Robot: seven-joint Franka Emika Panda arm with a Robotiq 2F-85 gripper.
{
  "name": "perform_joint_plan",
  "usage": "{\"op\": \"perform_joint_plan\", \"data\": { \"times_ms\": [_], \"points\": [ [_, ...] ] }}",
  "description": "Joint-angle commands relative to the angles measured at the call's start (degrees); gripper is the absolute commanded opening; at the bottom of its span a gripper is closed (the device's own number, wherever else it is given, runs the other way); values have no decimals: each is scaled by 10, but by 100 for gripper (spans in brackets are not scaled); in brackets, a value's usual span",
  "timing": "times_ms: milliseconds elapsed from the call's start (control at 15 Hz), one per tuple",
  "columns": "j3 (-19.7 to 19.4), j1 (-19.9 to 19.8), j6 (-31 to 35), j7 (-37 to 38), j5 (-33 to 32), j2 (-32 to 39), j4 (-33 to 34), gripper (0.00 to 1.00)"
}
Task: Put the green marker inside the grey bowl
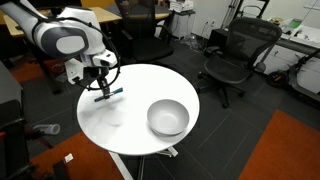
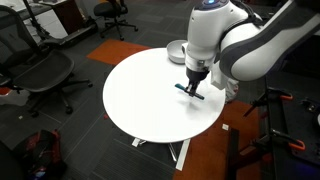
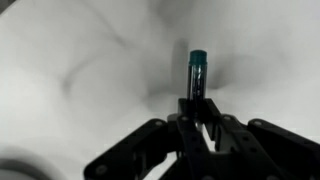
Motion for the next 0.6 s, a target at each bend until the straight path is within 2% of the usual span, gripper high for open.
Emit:
{"op": "perform_joint_plan", "data": {
  "times_ms": [0, 267, 533],
  "points": [
    [-20, -18, -22, -5, -27, -53, -5, 5],
    [-43, -42, -36, -3, -58, -68, 27, 5],
    [-54, -74, -63, -10, -74, -56, 90, 5]
  ]
}}
